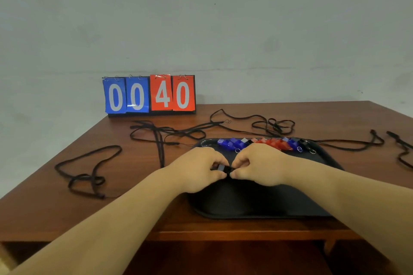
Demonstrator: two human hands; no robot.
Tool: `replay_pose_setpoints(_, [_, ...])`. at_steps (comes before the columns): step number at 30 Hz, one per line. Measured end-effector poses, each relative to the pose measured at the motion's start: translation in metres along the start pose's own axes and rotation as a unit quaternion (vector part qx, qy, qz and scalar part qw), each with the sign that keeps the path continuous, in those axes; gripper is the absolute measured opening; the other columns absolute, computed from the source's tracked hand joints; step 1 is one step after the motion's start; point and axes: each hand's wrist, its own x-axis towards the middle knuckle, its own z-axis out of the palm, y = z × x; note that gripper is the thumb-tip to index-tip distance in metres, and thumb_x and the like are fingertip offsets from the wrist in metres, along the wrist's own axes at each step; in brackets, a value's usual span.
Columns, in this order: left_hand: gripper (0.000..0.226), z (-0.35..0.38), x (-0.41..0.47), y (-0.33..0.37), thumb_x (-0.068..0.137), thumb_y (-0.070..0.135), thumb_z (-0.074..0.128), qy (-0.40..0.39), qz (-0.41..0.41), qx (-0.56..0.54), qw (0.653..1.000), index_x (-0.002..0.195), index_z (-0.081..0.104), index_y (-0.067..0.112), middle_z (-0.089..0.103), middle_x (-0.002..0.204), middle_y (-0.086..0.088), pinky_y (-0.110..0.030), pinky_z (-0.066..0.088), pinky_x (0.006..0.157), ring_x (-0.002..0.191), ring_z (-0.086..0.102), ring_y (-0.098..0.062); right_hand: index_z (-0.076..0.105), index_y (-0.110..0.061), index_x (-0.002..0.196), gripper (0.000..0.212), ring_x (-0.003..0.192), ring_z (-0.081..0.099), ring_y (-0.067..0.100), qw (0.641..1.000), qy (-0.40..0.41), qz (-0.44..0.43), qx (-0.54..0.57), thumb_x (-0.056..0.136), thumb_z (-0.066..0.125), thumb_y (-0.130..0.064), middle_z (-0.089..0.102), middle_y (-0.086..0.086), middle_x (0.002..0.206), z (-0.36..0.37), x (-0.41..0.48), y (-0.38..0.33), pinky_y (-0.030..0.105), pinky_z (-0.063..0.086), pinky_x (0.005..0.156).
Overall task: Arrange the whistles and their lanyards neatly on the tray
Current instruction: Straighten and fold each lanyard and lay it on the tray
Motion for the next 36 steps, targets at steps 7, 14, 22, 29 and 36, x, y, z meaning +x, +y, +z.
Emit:
replay_pose_setpoints(7, [0.033, 0.000, 0.014, -0.015, 0.095, 0.036, 0.069, 0.022, -0.018, -0.008, 1.000, 0.127, 0.064, 0.035, 0.062, 0.115, 0.014, -0.033, 0.053, 0.095, 0.102, 0.060, -0.006, 0.069, -0.032, 0.107, 0.023, 0.086, 0.066, 0.003, 0.997, 0.060, -0.008, -0.039, 0.087, 0.076, -0.040, 0.069, -0.013, 0.091, 0.008, 0.003, 0.004, 0.031, 0.059, 0.085])
replay_pose_setpoints(14, [0.030, -0.008, 0.034, -0.033, 0.093, 0.039, 0.070, 0.039, -0.038, 0.026, 0.998, 0.123, 0.067, 0.036, 0.056, 0.121, 0.010, -0.036, 0.051, 0.098, 0.110, 0.056, -0.012, 0.070, -0.036, 0.105, 0.024, 0.102, 0.055, 0.008, 0.991, 0.098, -0.001, -0.095, 0.085, 0.076, -0.047, 0.059, -0.011, 0.114, 0.002, 0.028, 0.006, 0.026, 0.049, 0.088])
replay_pose_setpoints(22, [0.035, -0.013, 0.054, -0.050, 0.093, 0.041, 0.070, 0.076, -0.060, 0.054, 0.994, 0.126, 0.067, 0.033, 0.054, 0.131, 0.005, -0.042, 0.051, 0.101, 0.118, 0.052, -0.017, 0.064, -0.037, 0.106, 0.037, 0.116, 0.050, 0.020, 0.980, 0.143, 0.025, -0.138, 0.078, 0.078, -0.056, 0.055, -0.006, 0.128, -0.002, 0.064, 0.008, 0.039, 0.051, 0.095])
replay_pose_setpoints(29, [0.043, -0.001, 0.058, -0.059, 0.092, 0.038, 0.071, 0.117, -0.099, -0.018, 0.988, 0.133, 0.059, 0.034, 0.058, 0.133, 0.007, -0.036, 0.049, 0.103, 0.120, 0.054, -0.013, 0.057, -0.034, 0.123, 0.054, 0.124, 0.049, 0.021, 0.985, 0.134, 0.043, -0.103, 0.078, 0.079, -0.054, 0.054, -0.005, 0.135, -0.003, 0.080, 0.012, 0.041, 0.048, 0.100])
replay_pose_setpoints(36, [0.049, 0.005, 0.061, -0.061, 0.097, 0.038, 0.066, 0.126, -0.122, -0.044, 0.984, 0.144, 0.054, 0.033, 0.059, 0.144, 0.008, -0.039, 0.047, 0.109, 0.129, 0.056, -0.014, 0.055, -0.034, 0.136, 0.065, 0.128, 0.049, 0.022, 0.987, 0.124, 0.051, -0.094, 0.080, 0.074, -0.059, 0.055, -0.004, 0.139, -0.003, 0.086, 0.015, 0.044, 0.049, 0.103])
